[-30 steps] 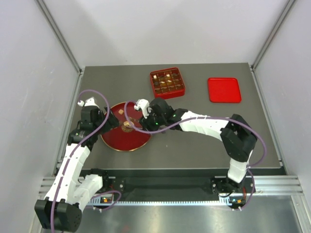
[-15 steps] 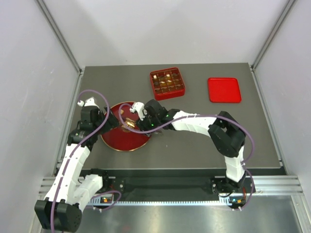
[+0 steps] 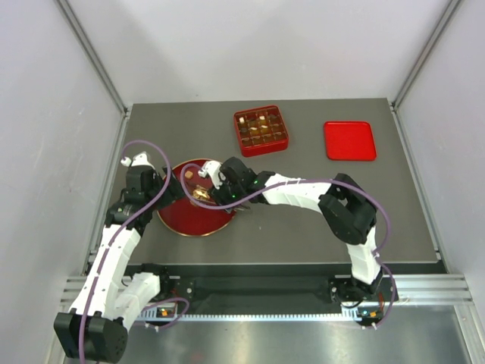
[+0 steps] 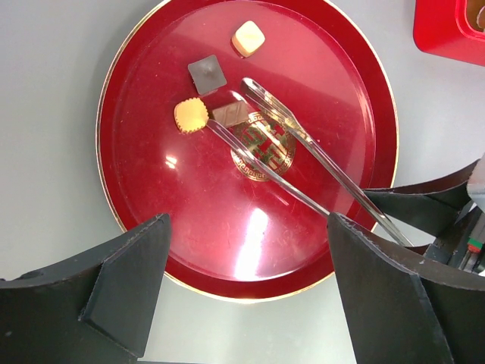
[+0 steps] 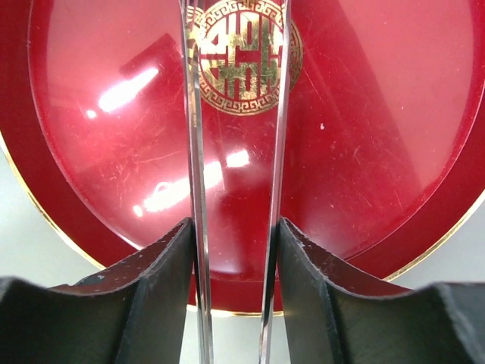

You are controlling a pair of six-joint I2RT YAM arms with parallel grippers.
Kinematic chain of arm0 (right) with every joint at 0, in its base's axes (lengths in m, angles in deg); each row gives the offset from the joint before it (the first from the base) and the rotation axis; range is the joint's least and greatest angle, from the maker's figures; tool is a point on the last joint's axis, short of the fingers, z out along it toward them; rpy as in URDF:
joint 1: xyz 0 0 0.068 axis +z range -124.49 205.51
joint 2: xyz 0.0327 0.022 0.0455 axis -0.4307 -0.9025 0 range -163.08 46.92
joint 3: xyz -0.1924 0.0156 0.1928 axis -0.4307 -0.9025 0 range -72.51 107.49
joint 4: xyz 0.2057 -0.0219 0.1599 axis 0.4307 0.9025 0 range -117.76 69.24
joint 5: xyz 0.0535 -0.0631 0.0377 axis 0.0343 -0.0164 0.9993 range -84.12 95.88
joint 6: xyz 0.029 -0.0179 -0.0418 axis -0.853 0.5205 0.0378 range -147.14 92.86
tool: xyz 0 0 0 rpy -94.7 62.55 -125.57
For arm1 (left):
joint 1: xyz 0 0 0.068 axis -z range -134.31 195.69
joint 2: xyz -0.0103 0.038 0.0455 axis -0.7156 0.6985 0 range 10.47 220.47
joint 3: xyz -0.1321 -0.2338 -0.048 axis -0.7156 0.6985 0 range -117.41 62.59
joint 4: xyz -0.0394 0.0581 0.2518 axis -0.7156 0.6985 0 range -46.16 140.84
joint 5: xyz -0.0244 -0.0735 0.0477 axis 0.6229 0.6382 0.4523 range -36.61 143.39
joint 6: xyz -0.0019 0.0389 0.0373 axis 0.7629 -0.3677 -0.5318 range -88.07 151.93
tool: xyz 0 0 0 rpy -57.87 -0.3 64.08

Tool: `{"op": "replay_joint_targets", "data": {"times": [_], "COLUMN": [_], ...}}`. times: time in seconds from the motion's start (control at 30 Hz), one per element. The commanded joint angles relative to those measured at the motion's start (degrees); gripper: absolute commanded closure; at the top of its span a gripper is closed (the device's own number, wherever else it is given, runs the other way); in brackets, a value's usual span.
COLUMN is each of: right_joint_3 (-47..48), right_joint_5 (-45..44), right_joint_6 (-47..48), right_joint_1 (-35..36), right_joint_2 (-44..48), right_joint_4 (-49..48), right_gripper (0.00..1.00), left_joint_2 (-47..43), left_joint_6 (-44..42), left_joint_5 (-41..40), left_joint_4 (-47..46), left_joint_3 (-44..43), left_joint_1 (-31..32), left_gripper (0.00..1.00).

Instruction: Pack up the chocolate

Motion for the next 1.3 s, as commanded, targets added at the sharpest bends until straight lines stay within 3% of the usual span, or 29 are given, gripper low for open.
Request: {"op": "replay_joint_targets", "data": {"times": [0.0,0.2,0.5,0.77,1.03,1.17,1.27], "right_joint_3": [3.36,1.52,-4.81,-5.34,0.45,5.46,6.7], "right_joint_5": [-0.58,-1.19,-1.2,0.66,-4.87,-12.52,-11.92], "right_joint_6": [-0.6,-1.65,-4.29,-6.05,-5.87,-7.27,-7.37], "right_joint_1": [1.18,0.75,-3.12,-11.73,-25.43,-29.13,-31.42], "right_joint_2": [-0.16,2.3,13.63,20.84,16.48,12.25,10.13], "right_joint_4": [-2.35,-2.79,-2.97,-2.0,1.69,4.94,5.03], "right_gripper": [0.56,0.61,0.64,0.64,0.64,0.64,0.64], "left_joint_2": [-0.83,-1.01,-1.09,-1.09,-1.18,-1.27,-1.18], "left_joint_6": [0.08,-0.01,-0.09,-0.01,-0.09,-0.09,-0.09], "left_joint_5": [-0.18,-0.35,-0.09,-0.09,0.08,-0.18,-0.18], "left_joint_4": [-0.33,-0.24,-0.42,-0.5,-0.42,-0.24,-0.33], "left_joint_3": [-0.77,-0.86,-0.69,-0.69,-0.68,-0.77,-0.68], "left_joint_1": [0.11,0.11,0.2,0.28,0.2,0.28,0.2], "left_gripper": [0.11,0.11,0.11,0.11,0.11,0.11,0.11]}}
